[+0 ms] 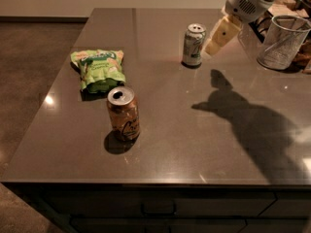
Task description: Move 7up can near orange can
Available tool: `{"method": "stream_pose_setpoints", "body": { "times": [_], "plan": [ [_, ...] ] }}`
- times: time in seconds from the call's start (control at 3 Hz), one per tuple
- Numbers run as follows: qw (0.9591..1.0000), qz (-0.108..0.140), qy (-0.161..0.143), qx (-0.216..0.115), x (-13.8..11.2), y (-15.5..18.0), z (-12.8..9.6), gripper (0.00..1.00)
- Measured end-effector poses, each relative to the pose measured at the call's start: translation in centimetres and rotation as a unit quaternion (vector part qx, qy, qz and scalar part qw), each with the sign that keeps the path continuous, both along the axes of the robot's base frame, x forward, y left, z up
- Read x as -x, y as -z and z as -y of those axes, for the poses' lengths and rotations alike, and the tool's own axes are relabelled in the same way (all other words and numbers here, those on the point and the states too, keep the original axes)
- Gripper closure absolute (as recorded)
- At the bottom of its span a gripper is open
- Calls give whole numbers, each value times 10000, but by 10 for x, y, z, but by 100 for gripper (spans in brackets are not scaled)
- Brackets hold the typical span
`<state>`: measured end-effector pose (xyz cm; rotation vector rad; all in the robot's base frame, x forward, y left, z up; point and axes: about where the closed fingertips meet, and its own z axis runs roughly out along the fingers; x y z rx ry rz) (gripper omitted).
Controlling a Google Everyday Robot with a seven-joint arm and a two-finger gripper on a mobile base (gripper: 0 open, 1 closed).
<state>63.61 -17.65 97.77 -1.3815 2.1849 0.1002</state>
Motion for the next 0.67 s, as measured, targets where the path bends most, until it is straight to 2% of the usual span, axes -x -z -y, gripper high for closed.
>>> {"method": "stream_pose_setpoints", "body": {
  "times": [0.33,0.67],
  "plan": [
    [9978,26,355,-563,-51,7,-17,0],
    [9929,-44,608,-1021,-87,14,-29,0]
  ]
}}
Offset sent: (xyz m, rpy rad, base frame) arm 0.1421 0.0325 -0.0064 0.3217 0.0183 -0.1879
